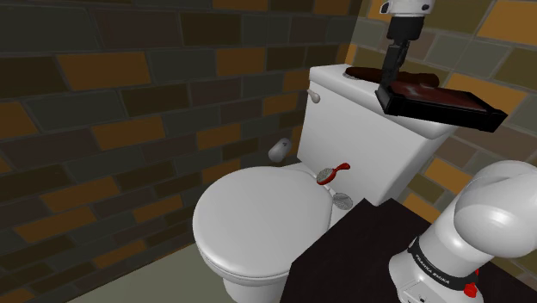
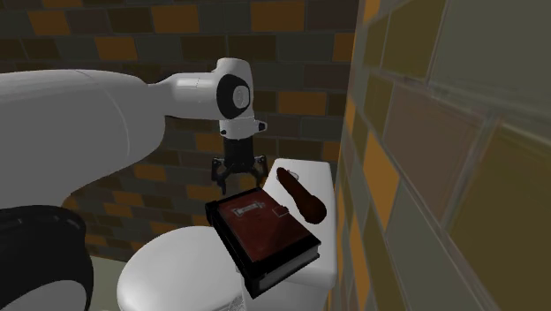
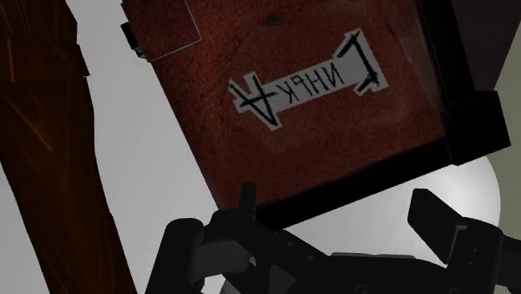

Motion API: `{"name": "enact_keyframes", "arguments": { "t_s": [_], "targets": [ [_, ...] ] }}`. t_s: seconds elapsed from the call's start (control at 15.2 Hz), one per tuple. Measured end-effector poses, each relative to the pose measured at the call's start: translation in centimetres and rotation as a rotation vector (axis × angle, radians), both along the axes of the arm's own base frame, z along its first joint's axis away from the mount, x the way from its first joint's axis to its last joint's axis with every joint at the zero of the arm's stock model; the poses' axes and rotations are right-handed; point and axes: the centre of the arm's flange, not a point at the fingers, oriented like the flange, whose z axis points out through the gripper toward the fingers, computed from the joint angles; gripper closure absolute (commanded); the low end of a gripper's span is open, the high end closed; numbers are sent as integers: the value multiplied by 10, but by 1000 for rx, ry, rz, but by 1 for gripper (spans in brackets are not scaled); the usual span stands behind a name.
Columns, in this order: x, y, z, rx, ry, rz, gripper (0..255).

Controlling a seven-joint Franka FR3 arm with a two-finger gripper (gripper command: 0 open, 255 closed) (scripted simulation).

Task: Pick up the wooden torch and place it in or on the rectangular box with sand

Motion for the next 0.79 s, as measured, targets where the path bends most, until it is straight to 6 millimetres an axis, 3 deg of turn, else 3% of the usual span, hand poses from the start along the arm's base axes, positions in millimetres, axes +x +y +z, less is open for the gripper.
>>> {"name": "enact_keyframes", "arguments": {
  "t_s": [0.79],
  "targets": [
    [69, -115, 3, -128, 16, 157, 0]
  ]
}}
